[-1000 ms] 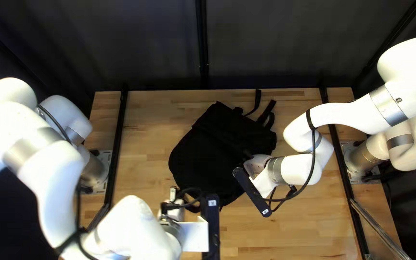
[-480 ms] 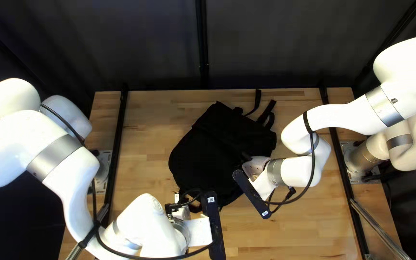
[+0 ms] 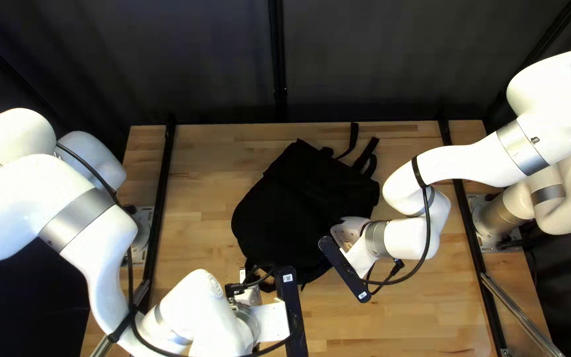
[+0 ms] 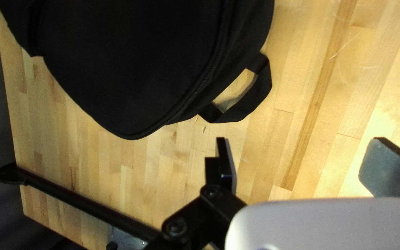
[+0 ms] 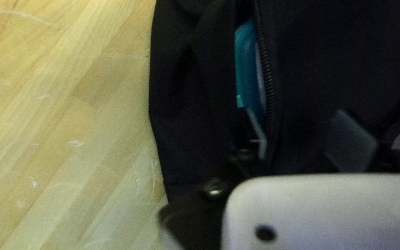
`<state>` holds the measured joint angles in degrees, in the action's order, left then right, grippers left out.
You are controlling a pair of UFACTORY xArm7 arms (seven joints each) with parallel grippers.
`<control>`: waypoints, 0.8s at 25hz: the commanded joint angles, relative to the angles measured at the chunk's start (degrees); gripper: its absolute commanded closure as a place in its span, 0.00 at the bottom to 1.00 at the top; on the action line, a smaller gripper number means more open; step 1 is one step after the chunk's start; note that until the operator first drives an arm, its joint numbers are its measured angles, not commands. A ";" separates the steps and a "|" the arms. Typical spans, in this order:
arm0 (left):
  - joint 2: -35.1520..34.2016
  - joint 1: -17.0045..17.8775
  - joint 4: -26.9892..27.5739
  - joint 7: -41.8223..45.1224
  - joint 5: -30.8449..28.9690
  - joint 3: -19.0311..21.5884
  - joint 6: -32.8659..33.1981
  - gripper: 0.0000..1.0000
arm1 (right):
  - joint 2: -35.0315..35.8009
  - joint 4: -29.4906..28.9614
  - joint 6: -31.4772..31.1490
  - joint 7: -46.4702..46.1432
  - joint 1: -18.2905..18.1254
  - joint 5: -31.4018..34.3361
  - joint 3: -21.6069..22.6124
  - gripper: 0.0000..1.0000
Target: Remove a lunch box from a kids backpack
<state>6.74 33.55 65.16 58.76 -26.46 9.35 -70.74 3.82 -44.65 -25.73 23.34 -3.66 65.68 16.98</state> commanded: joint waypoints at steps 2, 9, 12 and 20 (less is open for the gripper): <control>2.42 0.21 -0.52 1.45 -2.92 -0.14 4.93 0.00 | 0.08 0.04 1.24 0.80 -0.63 1.63 -0.72 0.99; 2.36 -0.80 -2.07 2.64 -3.81 -1.29 6.36 0.00 | 0.20 -2.06 0.11 -0.73 -0.31 0.74 -0.35 1.00; 1.62 -0.91 -3.07 4.36 -4.21 -1.66 5.53 0.00 | 0.56 -2.70 -0.24 -0.48 -0.10 1.15 -0.22 1.00; 0.50 -1.18 -5.42 7.93 -5.39 -2.30 6.23 0.00 | 0.62 -2.76 -0.10 1.50 0.06 3.26 -0.30 1.00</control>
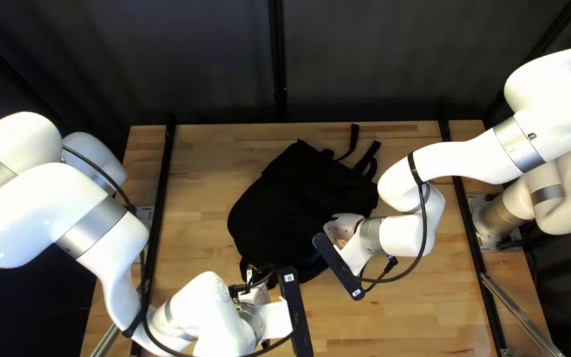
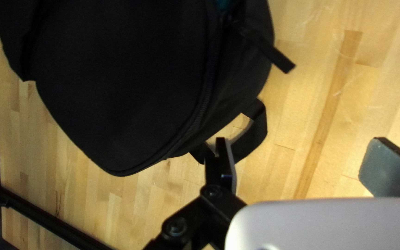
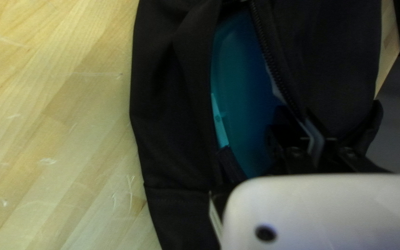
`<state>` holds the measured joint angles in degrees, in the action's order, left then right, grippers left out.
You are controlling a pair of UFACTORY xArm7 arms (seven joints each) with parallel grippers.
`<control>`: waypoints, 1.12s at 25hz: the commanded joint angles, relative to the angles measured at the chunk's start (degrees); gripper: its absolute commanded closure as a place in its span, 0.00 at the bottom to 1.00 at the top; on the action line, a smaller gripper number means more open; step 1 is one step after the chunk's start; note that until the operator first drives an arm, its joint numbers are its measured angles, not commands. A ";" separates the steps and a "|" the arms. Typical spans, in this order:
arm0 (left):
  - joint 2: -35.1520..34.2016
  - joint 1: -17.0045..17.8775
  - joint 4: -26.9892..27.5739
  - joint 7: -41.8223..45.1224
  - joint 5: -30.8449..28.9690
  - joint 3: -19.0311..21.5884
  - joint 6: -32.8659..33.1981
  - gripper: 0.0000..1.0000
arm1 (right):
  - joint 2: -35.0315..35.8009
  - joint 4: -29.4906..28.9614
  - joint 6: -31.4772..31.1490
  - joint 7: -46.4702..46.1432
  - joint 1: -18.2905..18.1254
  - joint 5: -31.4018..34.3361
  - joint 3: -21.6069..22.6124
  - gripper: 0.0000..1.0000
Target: Remove a lunch box from a kids backpack
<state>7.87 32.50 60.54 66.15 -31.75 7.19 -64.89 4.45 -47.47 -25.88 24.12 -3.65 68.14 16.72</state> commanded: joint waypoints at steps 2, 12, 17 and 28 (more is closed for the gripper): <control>-0.63 -0.13 -0.79 0.55 -0.10 -0.14 0.37 0.00 | -0.14 0.22 0.19 1.20 0.02 1.28 -0.11 1.00; -0.63 -0.13 -0.79 0.55 -0.10 -0.14 0.37 0.00 | -0.76 0.38 0.46 1.34 -0.34 1.27 -0.44 1.00; 0.13 2.08 -1.64 9.88 -6.15 0.42 1.52 0.00 | -1.19 0.14 0.21 0.66 -0.29 0.67 -0.33 1.00; 8.91 5.47 1.31 21.07 -19.89 -0.65 -0.87 0.00 | 0.20 -1.08 0.05 0.49 -0.11 1.11 -0.23 1.00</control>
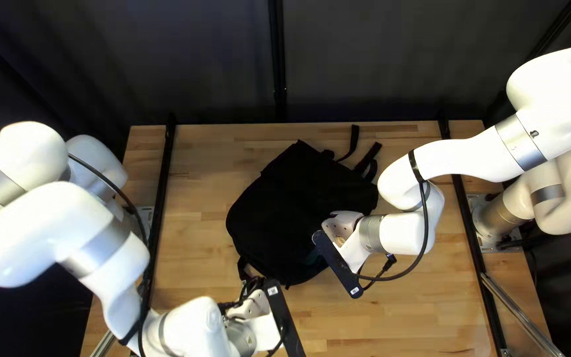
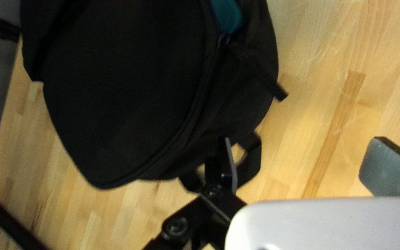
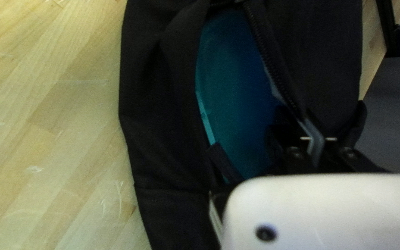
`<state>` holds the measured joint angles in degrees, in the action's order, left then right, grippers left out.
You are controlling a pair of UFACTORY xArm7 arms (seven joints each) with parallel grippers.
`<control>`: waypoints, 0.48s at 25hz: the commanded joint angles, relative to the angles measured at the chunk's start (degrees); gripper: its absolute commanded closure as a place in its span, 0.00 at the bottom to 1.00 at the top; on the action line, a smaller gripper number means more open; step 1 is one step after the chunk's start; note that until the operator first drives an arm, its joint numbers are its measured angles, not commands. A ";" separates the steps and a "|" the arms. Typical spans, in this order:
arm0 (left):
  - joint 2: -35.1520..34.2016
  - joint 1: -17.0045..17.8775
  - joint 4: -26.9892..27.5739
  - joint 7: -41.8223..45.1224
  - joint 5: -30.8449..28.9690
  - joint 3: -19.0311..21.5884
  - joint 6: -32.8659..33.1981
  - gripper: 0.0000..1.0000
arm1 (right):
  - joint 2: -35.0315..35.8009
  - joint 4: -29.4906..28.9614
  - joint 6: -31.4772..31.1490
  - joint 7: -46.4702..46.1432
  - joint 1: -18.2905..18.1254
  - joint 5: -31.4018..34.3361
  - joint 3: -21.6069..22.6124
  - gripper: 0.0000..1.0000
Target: Remove a lunch box from a kids backpack
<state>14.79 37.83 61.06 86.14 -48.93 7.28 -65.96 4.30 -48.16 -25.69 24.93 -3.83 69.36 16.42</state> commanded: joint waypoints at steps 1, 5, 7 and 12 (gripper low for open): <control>2.47 0.08 1.01 1.18 -3.65 -1.02 0.31 0.00 | 0.44 -0.54 -0.16 -0.50 0.06 -0.22 0.07 1.00; 2.92 0.01 1.07 1.40 -5.38 -1.53 0.43 0.00 | 0.90 -1.07 -0.19 -0.88 0.06 -0.38 0.07 1.00; 2.88 -0.09 0.54 1.83 -6.18 -1.82 0.63 0.00 | 1.32 -1.46 -0.18 -0.85 0.07 -0.23 0.06 1.00; 3.34 0.14 -0.19 3.75 -6.73 -1.98 0.54 0.00 | 1.57 -1.94 -0.15 -0.94 0.02 -0.17 0.00 1.00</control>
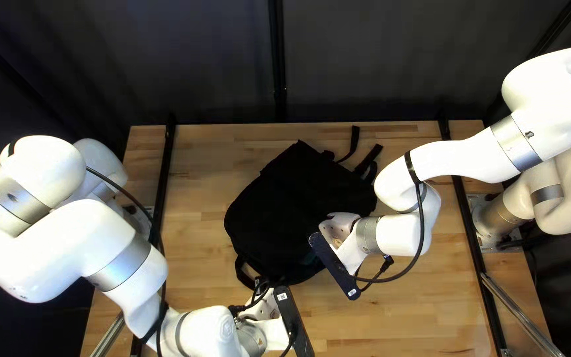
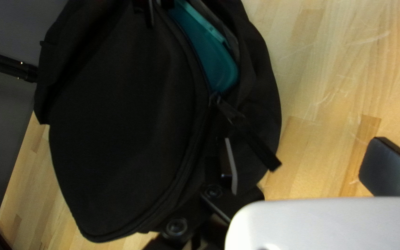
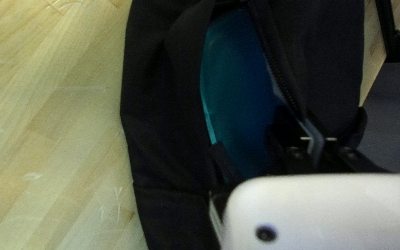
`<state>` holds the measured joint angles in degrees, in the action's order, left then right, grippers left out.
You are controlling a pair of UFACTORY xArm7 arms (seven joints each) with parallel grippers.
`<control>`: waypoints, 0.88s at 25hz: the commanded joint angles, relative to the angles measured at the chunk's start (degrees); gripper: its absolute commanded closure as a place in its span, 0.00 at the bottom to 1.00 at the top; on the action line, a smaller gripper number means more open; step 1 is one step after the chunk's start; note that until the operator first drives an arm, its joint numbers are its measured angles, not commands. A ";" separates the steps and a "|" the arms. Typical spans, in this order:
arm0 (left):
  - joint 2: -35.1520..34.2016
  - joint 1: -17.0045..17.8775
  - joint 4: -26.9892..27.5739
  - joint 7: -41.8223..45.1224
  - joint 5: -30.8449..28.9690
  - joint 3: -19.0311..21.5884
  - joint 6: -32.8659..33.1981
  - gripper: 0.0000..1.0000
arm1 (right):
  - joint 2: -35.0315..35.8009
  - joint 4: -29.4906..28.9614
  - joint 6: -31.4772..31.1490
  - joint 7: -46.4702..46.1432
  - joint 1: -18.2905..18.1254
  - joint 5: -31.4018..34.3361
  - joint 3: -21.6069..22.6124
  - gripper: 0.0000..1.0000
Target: Remove a lunch box from a kids backpack
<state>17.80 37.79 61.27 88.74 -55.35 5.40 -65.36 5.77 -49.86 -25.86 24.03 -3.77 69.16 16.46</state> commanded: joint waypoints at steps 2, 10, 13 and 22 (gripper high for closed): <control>0.50 0.27 -0.64 1.83 -0.42 -0.13 -0.17 0.03 | 0.03 -0.27 -0.01 -0.24 -0.05 -0.19 -0.03 1.00; 0.00 0.30 -2.44 3.44 -1.08 -0.43 -0.44 0.73 | -0.03 -0.23 -0.33 -0.45 0.13 -0.86 0.21 1.00; 0.40 0.21 -2.15 3.41 -1.45 -0.62 -0.45 0.99 | 0.02 -0.45 -0.53 -1.01 0.20 -1.59 0.37 1.00; 0.33 0.52 -2.48 3.56 -1.86 -0.62 -1.23 1.00 | -0.09 0.53 0.01 -0.05 0.15 -1.32 0.28 1.00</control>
<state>18.40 38.22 59.21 92.10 -57.33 4.71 -66.47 5.84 -49.80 -25.99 23.43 -3.68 67.62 16.73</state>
